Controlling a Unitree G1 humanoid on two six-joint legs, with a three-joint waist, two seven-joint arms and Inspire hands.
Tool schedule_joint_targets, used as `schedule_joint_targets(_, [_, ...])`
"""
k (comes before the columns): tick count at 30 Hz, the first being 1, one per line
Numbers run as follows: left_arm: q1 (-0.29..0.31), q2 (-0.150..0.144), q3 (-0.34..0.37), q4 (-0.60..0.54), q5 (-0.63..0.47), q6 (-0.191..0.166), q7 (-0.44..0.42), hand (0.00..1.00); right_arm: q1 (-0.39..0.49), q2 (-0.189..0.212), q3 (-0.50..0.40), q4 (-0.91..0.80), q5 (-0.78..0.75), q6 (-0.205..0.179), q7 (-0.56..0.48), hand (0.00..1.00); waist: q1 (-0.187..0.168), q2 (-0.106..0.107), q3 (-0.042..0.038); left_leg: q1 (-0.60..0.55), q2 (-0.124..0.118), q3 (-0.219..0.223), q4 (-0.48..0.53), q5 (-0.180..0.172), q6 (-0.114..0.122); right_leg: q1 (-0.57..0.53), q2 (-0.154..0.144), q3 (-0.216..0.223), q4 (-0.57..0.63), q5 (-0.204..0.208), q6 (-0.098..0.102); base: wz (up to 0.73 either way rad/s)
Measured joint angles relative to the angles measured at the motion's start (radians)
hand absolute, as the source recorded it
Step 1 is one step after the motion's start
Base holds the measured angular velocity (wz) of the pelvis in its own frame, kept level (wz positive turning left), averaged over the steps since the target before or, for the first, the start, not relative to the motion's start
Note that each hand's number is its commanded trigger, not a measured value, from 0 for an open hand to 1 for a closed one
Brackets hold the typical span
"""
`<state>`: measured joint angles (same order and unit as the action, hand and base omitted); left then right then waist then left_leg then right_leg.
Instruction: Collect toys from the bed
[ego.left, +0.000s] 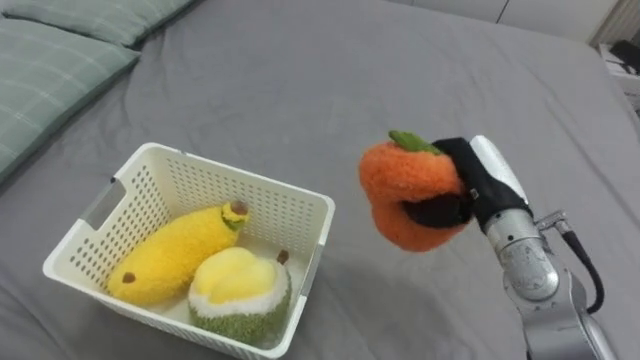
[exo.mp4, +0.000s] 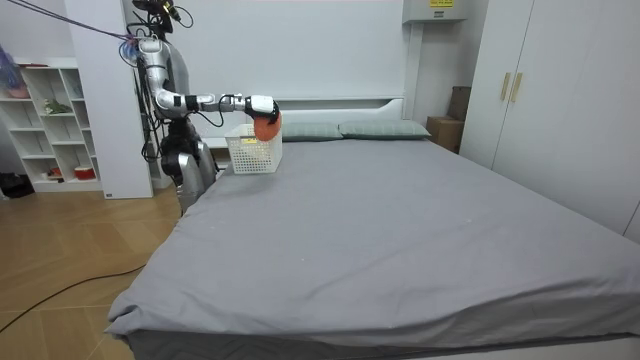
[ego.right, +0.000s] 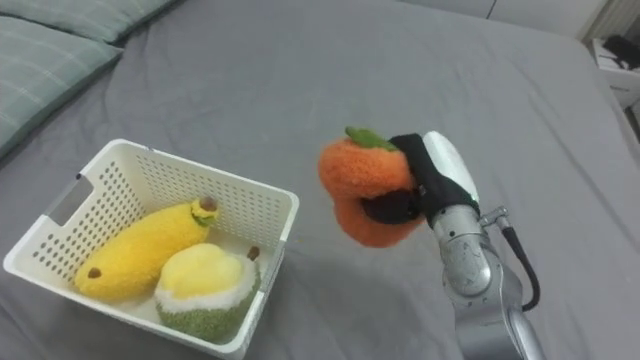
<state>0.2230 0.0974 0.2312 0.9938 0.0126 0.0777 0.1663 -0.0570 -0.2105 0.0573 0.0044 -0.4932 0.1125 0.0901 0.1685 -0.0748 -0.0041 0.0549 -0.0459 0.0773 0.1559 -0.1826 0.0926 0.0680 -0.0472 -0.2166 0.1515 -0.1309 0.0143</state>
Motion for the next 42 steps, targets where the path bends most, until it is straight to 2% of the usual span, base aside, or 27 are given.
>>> schedule_joint_targets(4, [0.008,0.001,-0.001,-0.001,0.002,0.000,0.014,0.00,0.000,0.001,0.002,-0.063,-0.002,0.012,0.010,1.00,0.010,-0.014,-0.0008,0.006,-0.001,0.002,-0.004,0.000,0.000,0.002,-0.001,-0.001,0.001,0.000,0.000,-0.01])
schedule_joint_targets(7, [0.000,0.003,0.000,0.001,0.026,-0.001,0.025,0.00,-0.001,0.004,0.002,-0.135,-0.005,0.019,0.016,1.00,0.027,-0.021,0.0089,0.004,-0.001,0.000,-0.005,0.000,0.000,0.001,-0.001,0.000,0.002,0.000,0.001,0.01])
schedule_joint_targets(10, [-0.005,0.003,0.000,0.004,0.040,-0.001,0.027,0.00,-0.024,0.009,0.014,-0.186,0.002,0.020,0.025,1.00,0.034,-0.024,0.0087,-0.001,-0.001,-0.003,-0.005,0.000,0.000,-0.001,-0.001,-0.001,0.002,0.000,0.001,0.03])
schedule_joint_targets(12, [-0.007,0.008,-0.008,0.007,0.039,0.000,0.021,0.00,-0.068,0.011,0.052,-0.198,-0.012,0.033,0.037,1.00,0.039,-0.022,0.0101,0.000,0.000,0.001,-0.005,0.000,0.000,-0.003,0.000,0.005,0.001,0.000,0.001,-0.07])
schedule_joint_targets(15, [-0.036,0.010,-0.019,0.027,0.039,0.002,0.005,0.00,-0.130,0.026,0.104,-0.214,-0.055,0.042,0.069,1.00,0.065,-0.014,0.0156,0.001,0.000,-0.001,-0.005,0.000,0.000,-0.002,0.001,0.006,0.000,0.000,0.000,0.01])
schedule_joint_targets(16, [-0.045,0.010,-0.020,0.036,0.039,0.004,-0.004,0.00,-0.154,0.030,0.129,-0.215,-0.066,0.049,0.079,1.00,0.085,-0.013,0.0168,-0.001,0.000,-0.002,-0.005,0.000,0.000,-0.004,0.000,0.000,0.000,0.000,0.000,0.06])
schedule_joint_targets(18, [-0.056,0.008,-0.020,0.039,0.040,0.005,-0.009,0.00,-0.182,0.045,0.167,-0.218,-0.073,0.059,0.102,1.00,0.090,-0.015,0.0145,-0.011,-0.001,-0.007,-0.005,0.000,0.000,-0.013,0.000,-0.007,0.000,0.000,0.000,0.06])
schedule_joint_targets(20, [-0.061,0.007,-0.031,0.038,0.040,0.009,-0.018,0.00,-0.203,0.068,0.222,-0.228,-0.084,0.067,0.128,1.00,0.114,-0.018,0.0127,-0.016,-0.001,-0.008,-0.005,0.000,0.000,-0.019,0.000,-0.005,-0.002,0.000,0.000,0.03])
schedule_joint_targets(21, [-0.062,0.007,-0.034,0.038,0.040,0.009,-0.020,0.00,-0.205,0.069,0.236,-0.229,-0.084,0.069,0.135,0.94,0.118,-0.018,0.0125,-0.016,-0.001,-0.011,-0.005,0.000,0.000,-0.019,0.000,-0.005,-0.002,0.000,0.000,0.08])
schedule_joint_targets(22, [-0.068,0.007,-0.042,0.040,0.040,0.009,-0.022,0.00,-0.213,0.069,0.261,-0.229,-0.084,0.074,0.157,0.63,0.134,-0.018,0.0130,-0.018,-0.001,-0.014,-0.005,0.000,0.000,-0.020,0.000,-0.006,-0.001,0.000,0.000,0.09])
schedule_joint_targets(23, [-0.079,0.007,-0.050,0.048,0.040,0.009,-0.022,0.00,-0.222,0.070,0.279,-0.228,-0.085,0.078,0.180,0.25,0.145,-0.018,0.0127,-0.019,-0.001,-0.018,-0.005,0.000,0.000,-0.021,-0.001,-0.006,-0.002,0.000,0.000,0.11])
schedule_joint_targets(24, [-0.084,0.007,-0.051,0.050,0.041,0.009,-0.022,0.00,-0.226,0.073,0.286,-0.228,-0.084,0.078,0.187,0.03,0.149,-0.018,0.0130,-0.020,-0.001,-0.022,-0.005,0.000,0.000,-0.021,-0.001,-0.008,-0.002,0.000,0.000,0.11])
schedule_joint_targets(26, [-0.096,0.008,-0.056,0.058,0.040,0.008,-0.022,0.00,-0.237,0.092,0.312,-0.228,-0.100,0.079,0.196,0.00,0.171,-0.018,0.0132,-0.024,-0.001,-0.026,-0.005,0.000,0.000,-0.021,-0.001,-0.012,-0.002,0.000,0.001,0.09])
schedule_joint_targets(30, [-0.099,0.016,-0.082,0.065,0.040,0.008,-0.021,0.00,-0.247,0.105,0.370,-0.221,-0.104,0.080,0.198,0.00,0.177,-0.020,0.0142,-0.026,-0.002,-0.036,-0.004,0.000,0.001,-0.018,-0.003,-0.034,-0.004,0.000,0.001,0.08])
schedule_joint_targets(34, [-0.105,0.016,-0.086,0.066,0.041,0.009,-0.017,0.00,-0.247,0.104,0.396,-0.213,-0.104,0.089,0.213,0.00,0.195,-0.030,0.0203,-0.028,-0.002,-0.037,-0.004,0.000,0.001,-0.018,-0.003,-0.036,-0.003,-0.001,0.002,0.00])
schedule_joint_targets(38, [-0.107,0.018,-0.101,0.065,0.040,0.018,-0.016,0.00,-0.246,0.097,0.396,-0.210,-0.101,0.096,0.214,0.00,0.191,-0.038,0.0243,-0.029,-0.002,-0.036,-0.004,0.000,0.001,-0.019,-0.003,-0.036,-0.001,0.000,0.002,0.00])
schedule_joint_targets(42, [-0.123,0.022,-0.102,0.064,0.040,0.024,-0.019,0.00,-0.245,0.080,0.395,-0.175,-0.100,0.096,0.213,0.00,0.187,-0.044,0.0234,-0.031,-0.003,-0.035,-0.003,0.000,0.001,-0.020,-0.003,-0.033,-0.001,0.000,0.002,0.00])
